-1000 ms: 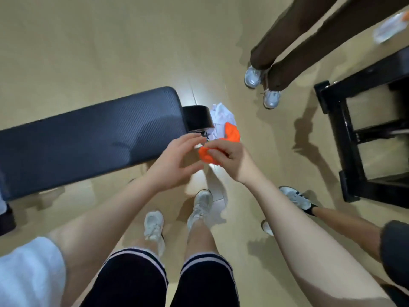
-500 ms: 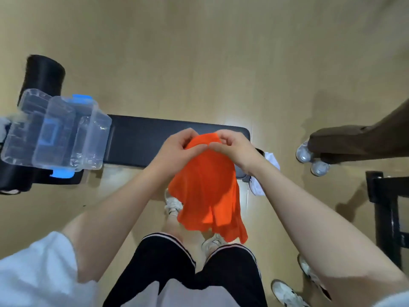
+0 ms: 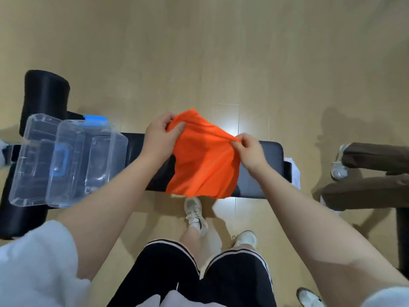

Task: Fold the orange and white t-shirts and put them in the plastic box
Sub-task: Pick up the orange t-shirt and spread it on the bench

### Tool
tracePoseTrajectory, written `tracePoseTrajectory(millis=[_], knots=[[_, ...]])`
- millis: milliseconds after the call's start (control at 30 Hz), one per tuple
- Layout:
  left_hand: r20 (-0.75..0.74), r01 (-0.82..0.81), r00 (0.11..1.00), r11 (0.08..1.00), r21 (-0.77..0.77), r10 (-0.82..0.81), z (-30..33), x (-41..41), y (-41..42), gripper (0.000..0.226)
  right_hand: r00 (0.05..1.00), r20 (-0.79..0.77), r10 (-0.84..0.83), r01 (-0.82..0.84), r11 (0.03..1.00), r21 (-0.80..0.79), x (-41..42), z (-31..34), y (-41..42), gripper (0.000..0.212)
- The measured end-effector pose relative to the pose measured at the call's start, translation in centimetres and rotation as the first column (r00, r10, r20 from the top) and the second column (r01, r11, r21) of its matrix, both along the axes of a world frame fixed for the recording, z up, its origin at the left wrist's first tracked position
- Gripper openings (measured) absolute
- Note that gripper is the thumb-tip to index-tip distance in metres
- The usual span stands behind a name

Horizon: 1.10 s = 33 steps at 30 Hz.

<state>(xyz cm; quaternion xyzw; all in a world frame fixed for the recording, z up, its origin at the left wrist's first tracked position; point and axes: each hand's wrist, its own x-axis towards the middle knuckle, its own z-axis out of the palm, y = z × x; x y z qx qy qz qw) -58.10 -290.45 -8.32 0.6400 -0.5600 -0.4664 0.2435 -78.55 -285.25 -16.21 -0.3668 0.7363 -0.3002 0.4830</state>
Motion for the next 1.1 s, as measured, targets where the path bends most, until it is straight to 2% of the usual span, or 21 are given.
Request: tracePoseTrajectory(millis=[100,167,233,267,333,400,433,500,567,600,700,800,833,933,1100], knots=[[0.099,0.020,0.995,1.000,0.013,-0.021,-3.1,0.9,-1.2,0.014,0.979,0.110,-0.174,0.177,0.984,-0.019,0.5,-1.0,-4.3,0.022],[0.192,0.055,0.980,0.998,0.014,-0.056,-5.5,1.0,-1.5,0.020,0.936,0.259,-0.238,0.251,0.968,-0.017,1.0,-2.0,-6.8,0.022],[0.247,0.056,0.967,0.998,0.027,-0.061,-8.2,0.8,-1.6,0.022,0.892,0.403,-0.207,0.229,0.973,-0.008,1.5,-3.2,-8.2,0.015],[0.269,0.049,0.961,0.998,0.045,-0.060,-9.8,0.7,-1.5,0.024,0.890,0.423,-0.168,0.178,0.984,0.017,1.5,-4.5,-8.3,0.020],[0.343,0.029,0.938,0.995,0.093,-0.059,-13.0,0.1,-0.8,0.038,0.944,0.322,-0.075,0.051,0.995,0.083,1.1,-7.1,-6.9,0.042],[0.436,0.080,0.889,0.985,0.153,-0.140,-16.2,-0.7,0.6,0.053,0.993,0.090,0.071,-0.086,0.981,0.174,0.1,-10.3,-3.6,0.045],[0.446,0.163,0.864,0.968,0.189,-0.232,-17.7,-1.3,1.7,0.052,0.988,-0.025,0.155,-0.144,0.960,0.238,-0.4,-11.9,-1.5,0.040],[0.360,0.369,0.812,0.882,0.295,-0.460,-20.3,-3.0,4.0,0.044,0.932,-0.151,0.328,-0.242,0.878,0.413,-1.8,-14.9,2.6,0.029],[0.276,0.476,0.765,0.800,0.366,-0.581,-22.9,-4.8,6.1,0.049,0.873,-0.181,0.453,-0.295,0.786,0.544,-2.5,-16.9,5.4,0.027],[0.272,0.502,0.746,0.782,0.370,-0.608,-23.9,-5.5,6.9,0.049,0.846,-0.211,0.489,-0.303,0.768,0.565,-2.5,-17.6,6.3,0.032],[0.331,0.547,0.665,0.739,0.394,-0.669,-25.2,-6.7,7.2,0.047,0.771,-0.383,0.509,-0.272,0.807,0.524,-1.3,-18.5,6.9,0.041],[0.360,0.514,0.655,0.741,0.433,-0.665,-25.7,-7.1,7.2,0.044,0.696,-0.452,0.558,-0.312,0.802,0.509,-0.2,-18.8,6.6,0.025],[0.358,0.506,0.664,0.747,0.431,-0.657,-25.6,-7.2,7.1,0.042,0.742,-0.427,0.517,-0.291,0.822,0.490,-0.2,-18.8,6.4,0.022],[0.345,0.473,0.668,0.734,0.487,-0.659,-24.9,-8.2,6.6,0.041,0.934,-0.285,0.215,-0.088,0.913,0.398,-1.6,-17.8,4.6,0.017],[0.329,0.393,0.719,0.747,0.536,-0.613,-24.3,-9.8,5.2,0.049,0.990,-0.139,0.032,-0.007,0.984,0.177,-5.8,-15.8,-1.3,0.013]])
